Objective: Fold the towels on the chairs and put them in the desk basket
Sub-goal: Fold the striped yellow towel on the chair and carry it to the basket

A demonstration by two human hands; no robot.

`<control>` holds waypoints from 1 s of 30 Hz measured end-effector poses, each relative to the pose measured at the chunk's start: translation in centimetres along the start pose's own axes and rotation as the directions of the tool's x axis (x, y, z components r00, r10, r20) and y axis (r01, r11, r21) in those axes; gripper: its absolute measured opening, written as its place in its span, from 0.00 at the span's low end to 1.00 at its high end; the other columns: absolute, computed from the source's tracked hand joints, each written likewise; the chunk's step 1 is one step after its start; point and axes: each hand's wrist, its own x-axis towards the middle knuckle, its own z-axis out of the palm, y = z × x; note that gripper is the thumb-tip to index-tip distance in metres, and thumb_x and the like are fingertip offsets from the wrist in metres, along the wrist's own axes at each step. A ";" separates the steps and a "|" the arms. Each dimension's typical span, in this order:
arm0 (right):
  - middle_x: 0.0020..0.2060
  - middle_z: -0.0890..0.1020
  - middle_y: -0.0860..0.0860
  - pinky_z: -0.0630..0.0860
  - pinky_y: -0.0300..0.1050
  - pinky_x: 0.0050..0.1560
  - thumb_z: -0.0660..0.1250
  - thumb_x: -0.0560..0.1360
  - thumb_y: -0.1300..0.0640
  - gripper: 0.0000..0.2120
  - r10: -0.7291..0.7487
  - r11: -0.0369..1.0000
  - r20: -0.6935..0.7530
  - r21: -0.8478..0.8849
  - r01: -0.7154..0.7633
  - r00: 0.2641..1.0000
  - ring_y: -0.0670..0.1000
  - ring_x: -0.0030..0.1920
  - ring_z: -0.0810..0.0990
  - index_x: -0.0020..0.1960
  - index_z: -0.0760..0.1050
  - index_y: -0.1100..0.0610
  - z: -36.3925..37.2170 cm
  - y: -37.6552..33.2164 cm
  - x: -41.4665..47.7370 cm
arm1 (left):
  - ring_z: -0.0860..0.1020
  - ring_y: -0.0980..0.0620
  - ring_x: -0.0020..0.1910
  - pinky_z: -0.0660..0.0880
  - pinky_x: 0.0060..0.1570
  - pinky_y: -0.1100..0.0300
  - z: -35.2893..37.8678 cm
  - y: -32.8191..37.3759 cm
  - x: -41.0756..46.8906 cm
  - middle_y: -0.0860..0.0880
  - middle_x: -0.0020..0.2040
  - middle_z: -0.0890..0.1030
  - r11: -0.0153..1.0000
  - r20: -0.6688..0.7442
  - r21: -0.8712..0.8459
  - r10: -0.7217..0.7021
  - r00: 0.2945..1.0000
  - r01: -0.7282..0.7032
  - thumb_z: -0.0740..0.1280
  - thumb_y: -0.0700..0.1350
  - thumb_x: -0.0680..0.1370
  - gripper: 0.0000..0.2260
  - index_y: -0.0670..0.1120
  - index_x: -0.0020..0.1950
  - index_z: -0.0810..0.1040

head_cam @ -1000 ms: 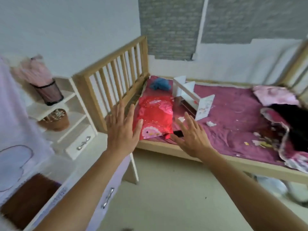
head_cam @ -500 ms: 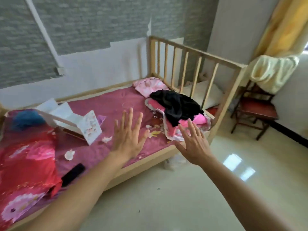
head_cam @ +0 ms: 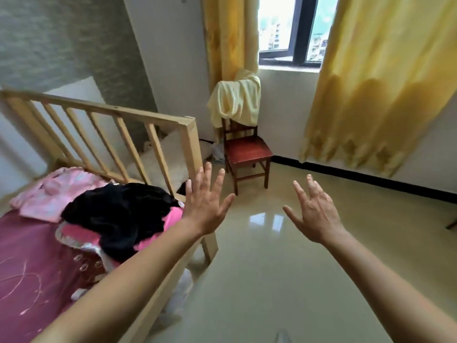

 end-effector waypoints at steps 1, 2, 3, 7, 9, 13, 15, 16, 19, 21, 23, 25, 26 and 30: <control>0.80 0.51 0.62 0.59 0.56 0.75 0.56 0.78 0.33 0.38 0.043 0.999 0.021 0.005 -0.043 0.999 0.61 0.79 0.54 0.81 0.54 0.53 1.0 2.4 2.3 | 0.36 0.46 0.79 0.41 0.76 0.42 1.6 1.4 3.3 0.46 0.80 0.36 1.000 0.016 0.004 0.022 1.000 -0.022 0.45 0.66 0.80 0.32 0.54 0.81 0.42; 0.80 0.49 0.62 0.58 0.56 0.76 0.55 0.78 0.33 0.39 0.074 0.997 0.046 0.004 -0.075 0.996 0.61 0.80 0.53 0.81 0.52 0.53 1.8 3.8 3.8 | 0.36 0.46 0.79 0.41 0.76 0.42 2.7 2.1 5.1 0.46 0.80 0.36 1.000 0.038 -0.001 0.015 0.999 -0.015 0.46 0.66 0.80 0.33 0.54 0.81 0.42; 0.80 0.47 0.61 0.56 0.55 0.76 0.54 0.78 0.32 0.40 0.101 0.995 0.079 -0.004 -0.101 0.992 0.60 0.80 0.51 0.82 0.50 0.53 2.8 5.6 5.8 | 0.36 0.46 0.79 0.41 0.76 0.42 4.3 3.2 7.8 0.46 0.80 0.36 1.000 0.062 -0.003 0.007 0.998 -0.006 0.45 0.66 0.80 0.33 0.54 0.81 0.42; 0.80 0.42 0.61 0.53 0.54 0.76 0.51 0.79 0.31 0.41 0.111 0.993 0.175 -0.062 -0.102 0.978 0.60 0.80 0.47 0.82 0.43 0.53 4.4 10.4 13.7 | 0.34 0.45 0.78 0.42 0.76 0.40 7.9 6.0 16.1 0.45 0.79 0.33 0.998 0.180 0.003 -0.059 0.982 0.060 0.44 0.67 0.80 0.34 0.53 0.80 0.39; 0.80 0.42 0.61 0.54 0.54 0.77 0.50 0.79 0.31 0.41 0.100 0.993 0.179 -0.079 -0.087 0.979 0.60 0.80 0.47 0.82 0.42 0.53 4.1 12.2 19.3 | 0.34 0.45 0.78 0.42 0.76 0.40 8.6 6.8 21.1 0.45 0.79 0.32 0.998 0.206 0.006 -0.066 0.976 0.067 0.43 0.67 0.79 0.34 0.53 0.80 0.38; 0.80 0.43 0.62 0.56 0.55 0.77 0.49 0.79 0.31 0.41 0.073 0.996 0.203 -0.066 -0.061 0.976 0.60 0.80 0.48 0.82 0.43 0.53 4.3 13.0 29.6 | 0.35 0.45 0.78 0.43 0.76 0.41 8.6 5.5 29.6 0.45 0.79 0.33 0.992 0.174 0.020 -0.128 0.976 0.126 0.42 0.67 0.79 0.34 0.53 0.80 0.38; 0.80 0.42 0.61 0.55 0.54 0.77 0.49 0.79 0.31 0.41 0.021 0.998 0.203 -0.067 -0.008 0.979 0.59 0.80 0.48 0.82 0.43 0.53 5.3 12.6 34.2 | 0.35 0.45 0.79 0.43 0.76 0.42 9.3 4.1 33.4 0.45 0.79 0.33 0.989 0.141 0.017 -0.147 0.979 0.146 0.41 0.68 0.78 0.35 0.53 0.80 0.38; 0.80 0.43 0.62 0.55 0.54 0.77 0.49 0.79 0.31 0.40 0.001 0.997 0.205 -0.078 0.016 0.979 0.59 0.80 0.48 0.82 0.44 0.53 5.9 12.4 36.8 | 0.36 0.45 0.79 0.44 0.76 0.42 9.9 3.4 35.7 0.45 0.79 0.33 0.987 0.126 0.010 -0.160 0.979 0.160 0.39 0.69 0.77 0.36 0.53 0.80 0.39; 0.80 0.43 0.62 0.54 0.55 0.78 0.50 0.79 0.32 0.40 -0.052 0.995 0.210 -0.071 0.068 0.976 0.60 0.80 0.48 0.82 0.44 0.53 8.5 11.5 44.5 | 0.38 0.45 0.79 0.45 0.76 0.43 11.9 1.2 42.9 0.45 0.80 0.35 0.983 0.098 -0.033 -0.177 0.979 0.181 0.38 0.70 0.76 0.37 0.52 0.81 0.41; 0.80 0.42 0.62 0.53 0.55 0.78 0.50 0.80 0.32 0.40 -0.079 0.992 0.220 -0.077 0.098 0.972 0.60 0.80 0.47 0.82 0.43 0.53 10.5 10.6 50.0 | 0.38 0.45 0.79 0.44 0.77 0.43 13.8 -0.4 48.7 0.46 0.79 0.32 0.978 0.104 -0.060 -0.194 0.975 0.201 0.43 0.68 0.79 0.35 0.52 0.80 0.39; 0.80 0.41 0.61 0.53 0.55 0.78 0.49 0.80 0.32 0.39 -0.105 0.985 0.225 -0.110 0.133 0.969 0.59 0.81 0.47 0.82 0.42 0.52 11.9 10.1 55.6 | 0.38 0.45 0.79 0.45 0.77 0.43 15.1 -1.8 54.4 0.46 0.78 0.29 0.972 0.116 -0.103 -0.200 0.973 0.213 0.45 0.66 0.80 0.34 0.53 0.80 0.38; 0.80 0.41 0.60 0.53 0.55 0.77 0.50 0.80 0.32 0.39 -0.080 0.987 0.235 -0.115 0.109 0.969 0.58 0.81 0.47 0.82 0.44 0.51 12.5 10.0 60.7 | 0.38 0.45 0.79 0.46 0.77 0.43 15.8 -2.9 59.7 0.46 0.77 0.28 0.964 0.140 -0.138 -0.208 0.968 0.227 0.46 0.66 0.80 0.34 0.53 0.80 0.38; 0.80 0.41 0.60 0.54 0.54 0.77 0.51 0.80 0.33 0.38 -0.060 0.991 0.236 -0.098 0.086 0.970 0.58 0.81 0.48 0.82 0.44 0.51 12.6 10.0 63.4 | 0.39 0.44 0.79 0.47 0.77 0.43 15.9 -3.5 62.4 0.46 0.77 0.28 0.958 0.156 -0.164 -0.210 0.965 0.235 0.47 0.66 0.80 0.34 0.52 0.80 0.38; 0.80 0.43 0.60 0.54 0.54 0.78 0.53 0.80 0.34 0.38 -0.011 0.997 0.187 -0.078 0.026 0.982 0.59 0.80 0.49 0.82 0.46 0.51 12.1 10.3 74.0 | 0.40 0.44 0.79 0.48 0.77 0.43 15.3 -5.9 72.2 0.45 0.78 0.29 0.959 0.159 -0.173 -0.199 0.967 0.226 0.48 0.65 0.81 0.34 0.52 0.80 0.39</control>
